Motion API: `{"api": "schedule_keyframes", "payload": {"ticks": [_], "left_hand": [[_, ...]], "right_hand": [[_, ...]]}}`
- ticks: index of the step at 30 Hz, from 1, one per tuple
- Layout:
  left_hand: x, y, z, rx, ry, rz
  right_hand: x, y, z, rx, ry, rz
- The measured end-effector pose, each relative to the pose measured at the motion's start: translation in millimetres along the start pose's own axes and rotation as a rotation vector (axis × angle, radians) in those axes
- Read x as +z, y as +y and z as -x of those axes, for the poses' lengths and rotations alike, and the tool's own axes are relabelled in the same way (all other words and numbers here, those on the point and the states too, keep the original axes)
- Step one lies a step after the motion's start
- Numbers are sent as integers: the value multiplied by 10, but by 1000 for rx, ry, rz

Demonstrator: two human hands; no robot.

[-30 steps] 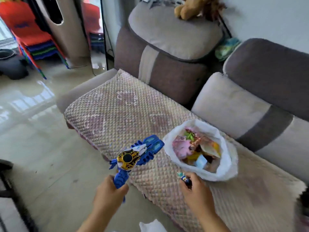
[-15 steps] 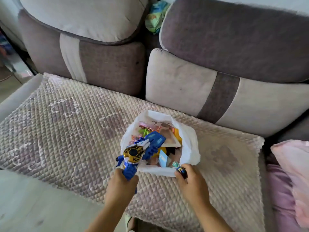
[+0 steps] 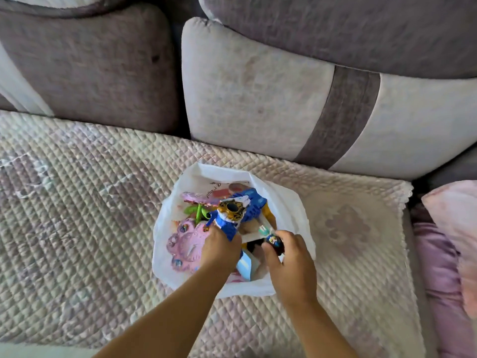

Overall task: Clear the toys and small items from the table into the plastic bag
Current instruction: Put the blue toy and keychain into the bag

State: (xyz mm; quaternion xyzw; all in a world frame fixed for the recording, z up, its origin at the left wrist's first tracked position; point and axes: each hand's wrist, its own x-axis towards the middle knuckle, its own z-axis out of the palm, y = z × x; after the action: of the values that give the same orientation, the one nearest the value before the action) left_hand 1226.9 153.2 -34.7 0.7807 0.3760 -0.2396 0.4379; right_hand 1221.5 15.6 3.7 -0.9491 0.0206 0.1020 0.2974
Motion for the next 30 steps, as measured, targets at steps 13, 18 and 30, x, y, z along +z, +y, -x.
{"api": "schedule_keyframes", "payload": {"ticks": [13,18,30], "left_hand": [[-375,-360,-88,304,34,-140],[-433,-586,-45,234,57,-123],[-781,-876,-48,205,158,-82]], "right_hand": [[495,-2,-175,91,29,68],[594,-168,-248,-15,56,70],[862,-521,-210,-191,-31,281]]}}
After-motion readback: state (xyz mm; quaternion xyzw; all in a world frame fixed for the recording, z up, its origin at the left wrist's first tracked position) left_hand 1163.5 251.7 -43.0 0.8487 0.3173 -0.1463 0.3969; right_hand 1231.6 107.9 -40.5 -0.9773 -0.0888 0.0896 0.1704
